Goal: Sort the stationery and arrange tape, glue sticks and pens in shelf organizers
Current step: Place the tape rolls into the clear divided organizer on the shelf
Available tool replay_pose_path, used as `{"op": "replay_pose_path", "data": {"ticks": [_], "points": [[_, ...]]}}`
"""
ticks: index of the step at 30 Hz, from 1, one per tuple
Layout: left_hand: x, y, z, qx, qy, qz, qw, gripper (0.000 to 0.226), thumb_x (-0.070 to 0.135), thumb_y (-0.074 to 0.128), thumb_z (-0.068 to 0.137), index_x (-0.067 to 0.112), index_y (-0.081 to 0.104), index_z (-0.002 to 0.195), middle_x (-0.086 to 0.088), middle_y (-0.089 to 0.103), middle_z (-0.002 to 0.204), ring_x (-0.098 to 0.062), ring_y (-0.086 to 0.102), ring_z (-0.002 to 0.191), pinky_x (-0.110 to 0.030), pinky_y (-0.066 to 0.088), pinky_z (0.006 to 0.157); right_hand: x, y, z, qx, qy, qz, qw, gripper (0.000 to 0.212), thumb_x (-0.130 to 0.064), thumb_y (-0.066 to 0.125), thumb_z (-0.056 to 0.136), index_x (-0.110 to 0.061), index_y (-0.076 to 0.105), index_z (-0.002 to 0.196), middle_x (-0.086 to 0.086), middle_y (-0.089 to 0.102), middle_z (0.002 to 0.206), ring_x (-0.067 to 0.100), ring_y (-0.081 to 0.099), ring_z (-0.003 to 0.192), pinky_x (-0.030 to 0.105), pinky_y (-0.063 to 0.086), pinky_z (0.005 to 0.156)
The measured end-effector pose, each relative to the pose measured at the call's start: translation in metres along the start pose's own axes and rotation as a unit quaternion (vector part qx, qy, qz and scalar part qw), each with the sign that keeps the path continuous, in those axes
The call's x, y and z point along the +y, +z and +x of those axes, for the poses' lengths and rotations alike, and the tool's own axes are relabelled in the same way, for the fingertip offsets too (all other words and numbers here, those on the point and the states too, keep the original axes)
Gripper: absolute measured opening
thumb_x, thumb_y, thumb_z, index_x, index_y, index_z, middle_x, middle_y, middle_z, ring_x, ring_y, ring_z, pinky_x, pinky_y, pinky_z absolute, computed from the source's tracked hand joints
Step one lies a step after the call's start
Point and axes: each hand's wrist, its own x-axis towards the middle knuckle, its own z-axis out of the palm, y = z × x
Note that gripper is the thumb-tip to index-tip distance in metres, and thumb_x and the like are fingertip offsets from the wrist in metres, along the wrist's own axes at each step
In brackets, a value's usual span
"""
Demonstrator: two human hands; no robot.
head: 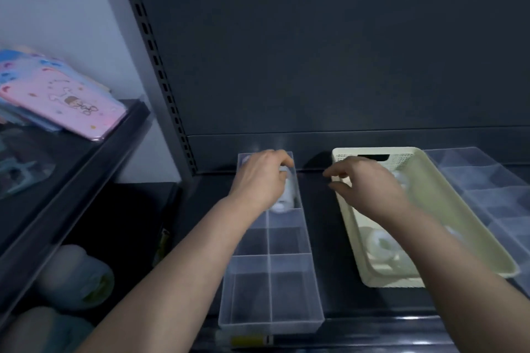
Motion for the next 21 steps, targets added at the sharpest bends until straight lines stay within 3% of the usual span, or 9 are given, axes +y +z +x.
{"op": "replay_pose_path", "data": {"ticks": [4,9,15,18,21], "points": [[0.041,0.023,0.007,-0.033,0.031,-0.012,0.999,0.022,0.016,0.061,0.089,0.025,0.067,0.108,0.007,0.068,0.107,-0.013,0.061,0.102,-0.034,0.051,0.088,0.051,-0.021,-0.03,0.01,0.06,-0.008,0.998,0.022,-0.022,0.062,0.087,-0.031,0.068,0.106,-0.008,0.066,0.108,0.014,0.061,0.098,0.033,0.05,0.08],[0.089,0.054,0.01,-0.098,0.087,-0.014,0.991,0.021,0.018,0.064,0.086,0.023,0.069,0.106,0.007,0.069,0.106,-0.012,0.063,0.099,-0.031,0.051,0.086,0.097,-0.036,-0.064,0.01,0.105,-0.014,0.994,0.022,-0.021,0.062,0.087,-0.029,0.069,0.105,-0.01,0.067,0.105,0.013,0.061,0.096,0.034,0.052,0.077],[0.129,0.086,0.01,-0.18,0.152,0.11,0.966,0.016,0.024,0.063,0.086,0.027,0.071,0.099,0.006,0.068,0.105,-0.017,0.06,0.102,-0.031,0.048,0.083,0.122,-0.036,-0.085,-0.031,0.092,-0.016,0.995,0.024,-0.022,0.061,0.087,-0.031,0.067,0.108,-0.011,0.066,0.107,0.009,0.06,0.098,0.026,0.048,0.083],[0.14,0.1,0.012,-0.226,0.145,0.182,0.946,0.013,0.022,0.067,0.083,0.021,0.071,0.096,0.001,0.066,0.101,-0.022,0.06,0.097,-0.031,0.048,0.075,0.129,-0.036,-0.09,-0.032,0.082,-0.005,0.996,0.024,-0.022,0.062,0.086,-0.031,0.068,0.107,-0.012,0.067,0.106,0.007,0.061,0.095,0.021,0.045,0.082],[0.144,0.111,0.011,-0.284,0.115,0.241,0.921,0.017,0.025,0.073,0.079,0.013,0.062,0.076,-0.001,0.058,0.086,-0.025,0.06,0.085,-0.032,0.048,0.066,0.132,-0.037,-0.09,-0.034,0.069,0.011,0.997,0.023,-0.023,0.064,0.086,-0.032,0.068,0.107,-0.013,0.067,0.104,0.007,0.062,0.094,0.022,0.047,0.081]]}}
